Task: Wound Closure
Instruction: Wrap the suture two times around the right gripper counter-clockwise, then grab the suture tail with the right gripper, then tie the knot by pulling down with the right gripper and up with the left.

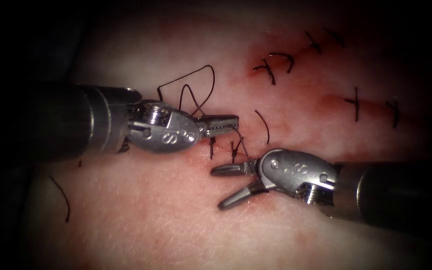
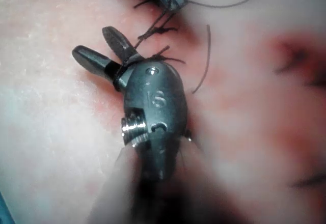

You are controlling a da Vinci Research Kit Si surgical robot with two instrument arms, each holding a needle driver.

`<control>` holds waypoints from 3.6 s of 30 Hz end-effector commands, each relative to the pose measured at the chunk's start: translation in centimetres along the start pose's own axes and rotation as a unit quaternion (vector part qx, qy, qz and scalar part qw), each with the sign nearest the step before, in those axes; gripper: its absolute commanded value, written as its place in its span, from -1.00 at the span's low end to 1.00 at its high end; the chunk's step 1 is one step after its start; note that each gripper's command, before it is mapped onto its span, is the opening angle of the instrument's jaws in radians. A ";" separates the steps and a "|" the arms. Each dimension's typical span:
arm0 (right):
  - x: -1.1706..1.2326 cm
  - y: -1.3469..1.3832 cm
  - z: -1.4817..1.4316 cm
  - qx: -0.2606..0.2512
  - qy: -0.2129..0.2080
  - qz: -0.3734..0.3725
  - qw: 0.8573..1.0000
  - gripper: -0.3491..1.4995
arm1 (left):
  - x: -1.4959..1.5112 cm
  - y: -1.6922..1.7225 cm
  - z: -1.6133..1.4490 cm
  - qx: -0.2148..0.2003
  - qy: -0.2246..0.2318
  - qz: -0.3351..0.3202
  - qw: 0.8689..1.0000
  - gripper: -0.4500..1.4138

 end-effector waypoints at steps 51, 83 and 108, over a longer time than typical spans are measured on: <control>-0.19 -0.20 -0.85 -0.538 0.259 0.173 0.783 0.62 | 0.02 0.82 0.45 0.020 0.032 -0.019 0.999 -1.00; -0.26 0.50 -0.73 -0.573 0.212 0.203 0.765 -0.27 | 0.01 0.69 0.75 0.024 0.041 -0.024 0.999 -1.00; -0.40 -0.16 -0.31 -0.597 0.171 0.157 0.768 -1.00 | -0.17 0.27 0.68 0.016 0.038 -0.048 0.998 -1.00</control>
